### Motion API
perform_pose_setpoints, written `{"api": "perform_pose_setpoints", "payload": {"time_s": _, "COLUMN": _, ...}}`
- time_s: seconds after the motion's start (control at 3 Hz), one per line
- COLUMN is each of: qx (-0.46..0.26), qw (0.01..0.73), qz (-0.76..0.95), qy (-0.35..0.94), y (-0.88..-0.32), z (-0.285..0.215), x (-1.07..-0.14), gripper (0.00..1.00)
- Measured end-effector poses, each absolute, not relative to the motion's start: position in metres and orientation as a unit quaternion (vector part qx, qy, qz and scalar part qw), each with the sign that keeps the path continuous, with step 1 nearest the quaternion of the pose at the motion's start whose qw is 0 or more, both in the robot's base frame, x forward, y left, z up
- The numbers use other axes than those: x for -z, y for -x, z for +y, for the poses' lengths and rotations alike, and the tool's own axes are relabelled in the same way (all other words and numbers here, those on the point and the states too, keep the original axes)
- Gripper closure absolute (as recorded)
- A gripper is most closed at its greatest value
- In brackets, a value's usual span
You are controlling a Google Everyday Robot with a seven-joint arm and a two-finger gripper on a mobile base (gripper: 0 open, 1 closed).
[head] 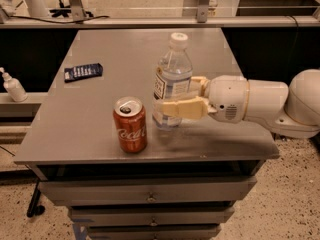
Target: Move blue plastic bottle near coke can
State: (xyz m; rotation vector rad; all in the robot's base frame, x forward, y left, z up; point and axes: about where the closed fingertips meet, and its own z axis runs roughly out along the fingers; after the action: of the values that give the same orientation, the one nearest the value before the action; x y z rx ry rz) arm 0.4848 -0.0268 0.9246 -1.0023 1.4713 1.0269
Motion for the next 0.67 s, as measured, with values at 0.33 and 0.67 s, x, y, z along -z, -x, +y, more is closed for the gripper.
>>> {"api": "perform_pose_setpoints", "payload": {"time_s": 0.33, "qx": -0.445, "qw": 0.500, "qz": 0.603, "qy": 0.434, "y": -0.465, "z": -0.023, "x": -0.919, "gripper": 1.00}}
{"api": "perform_pose_setpoints", "payload": {"time_s": 0.67, "qx": -0.452, "qw": 0.487, "qz": 0.597, "qy": 0.449, "y": -0.455, "z": -0.023, "x": -0.909, "gripper": 1.00}}
